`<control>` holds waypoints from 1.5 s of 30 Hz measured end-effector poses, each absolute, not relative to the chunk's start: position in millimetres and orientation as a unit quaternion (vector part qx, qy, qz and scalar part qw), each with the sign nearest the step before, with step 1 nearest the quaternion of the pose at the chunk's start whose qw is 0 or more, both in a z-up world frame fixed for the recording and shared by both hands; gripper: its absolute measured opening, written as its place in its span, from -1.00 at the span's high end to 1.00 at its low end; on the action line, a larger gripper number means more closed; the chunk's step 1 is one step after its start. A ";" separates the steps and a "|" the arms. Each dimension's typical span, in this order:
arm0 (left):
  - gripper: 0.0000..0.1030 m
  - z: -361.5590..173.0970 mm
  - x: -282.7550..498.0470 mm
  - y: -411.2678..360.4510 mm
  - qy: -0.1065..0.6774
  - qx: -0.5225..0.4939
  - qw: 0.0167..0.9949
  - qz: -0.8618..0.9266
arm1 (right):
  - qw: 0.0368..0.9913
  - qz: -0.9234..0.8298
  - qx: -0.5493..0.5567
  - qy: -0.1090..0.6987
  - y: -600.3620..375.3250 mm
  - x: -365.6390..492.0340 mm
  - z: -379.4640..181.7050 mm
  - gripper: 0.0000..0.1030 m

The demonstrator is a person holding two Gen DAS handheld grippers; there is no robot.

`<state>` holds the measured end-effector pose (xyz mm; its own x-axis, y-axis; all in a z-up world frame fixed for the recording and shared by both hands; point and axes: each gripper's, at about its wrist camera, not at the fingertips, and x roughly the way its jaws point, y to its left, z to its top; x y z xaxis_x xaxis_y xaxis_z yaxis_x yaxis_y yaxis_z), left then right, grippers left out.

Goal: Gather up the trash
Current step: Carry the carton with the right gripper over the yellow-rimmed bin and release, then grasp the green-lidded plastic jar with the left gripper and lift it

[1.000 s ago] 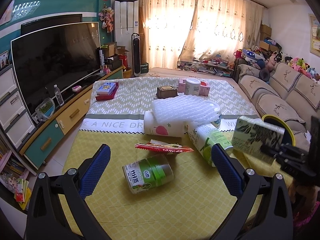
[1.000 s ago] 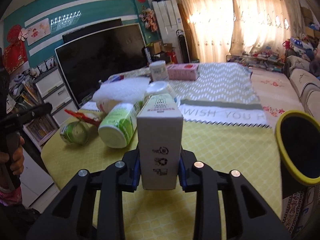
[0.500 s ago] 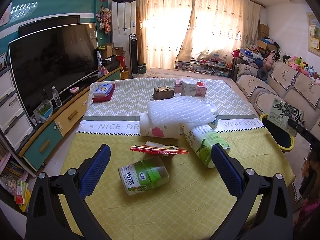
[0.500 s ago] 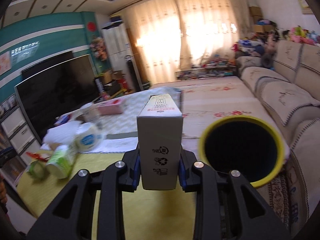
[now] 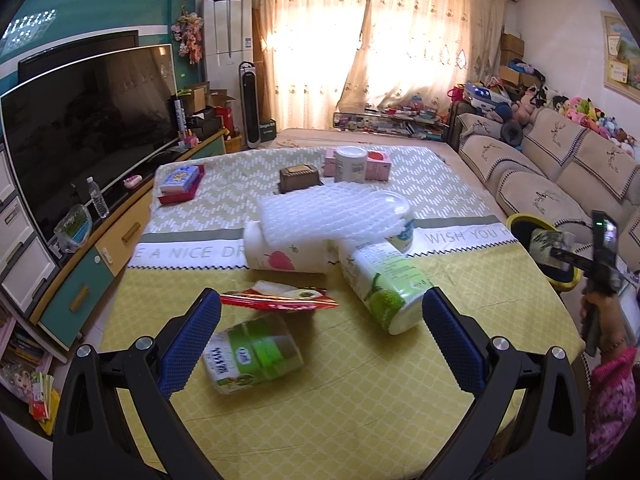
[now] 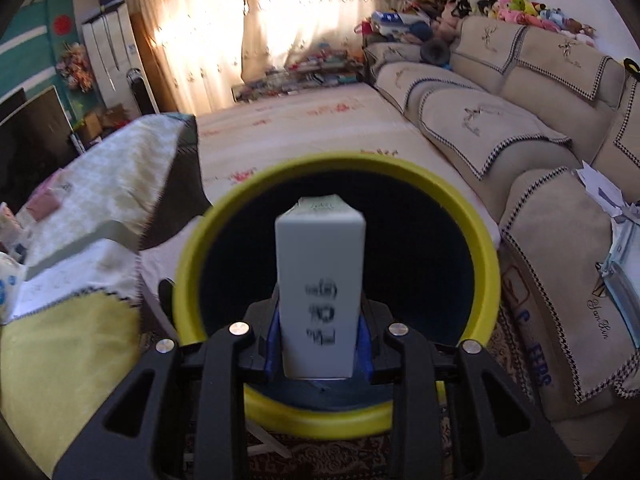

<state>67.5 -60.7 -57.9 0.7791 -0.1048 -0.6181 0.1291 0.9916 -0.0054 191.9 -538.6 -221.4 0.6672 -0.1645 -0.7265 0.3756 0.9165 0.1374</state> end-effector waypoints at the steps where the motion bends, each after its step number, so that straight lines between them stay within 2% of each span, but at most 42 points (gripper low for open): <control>1: -0.93 -59.6 68.9 -65.4 0.330 0.020 0.941 -0.068 | 0.900 -0.154 0.140 0.383 -538.5 195.6 -226.6 0.43; 5: -0.93 -65.4 73.3 -78.5 0.339 0.026 0.937 -0.085 | 0.896 -0.162 0.139 0.390 -536.6 202.7 -237.5 0.39; 7: -0.93 -68.2 75.7 -84.9 0.343 0.027 0.934 -0.093 | 0.898 -0.165 0.137 0.384 -537.8 200.7 -236.3 0.31; 16: -0.93 -86.9 94.5 -126.8 0.352 0.048 0.929 -0.102 | 0.919 -0.161 0.127 0.337 -517.1 172.5 -198.5 0.12; 27: -0.93 -119.7 143.0 -142.2 0.386 0.040 0.922 -0.015 | 0.931 -0.126 0.125 0.318 -495.3 163.7 -173.1 0.05; 37: -0.89 -136.2 147.1 -148.8 0.402 0.034 0.915 -0.012 | 0.934 -0.108 0.122 0.319 -483.2 164.9 -169.1 0.04; 41: -0.73 -139.4 145.8 -148.1 0.395 0.031 0.918 -0.006 | 0.934 -0.106 0.125 0.317 -483.6 163.5 -168.7 0.04; 43: -0.56 -142.4 147.2 -144.3 0.397 0.024 0.917 -0.007 | 0.934 -0.105 0.126 0.317 -483.3 162.9 -168.5 0.04; 45: -0.24 -147.1 149.7 -139.1 0.406 0.013 0.914 -0.013 | 0.934 -0.104 0.127 0.317 -483.1 162.5 -168.6 0.04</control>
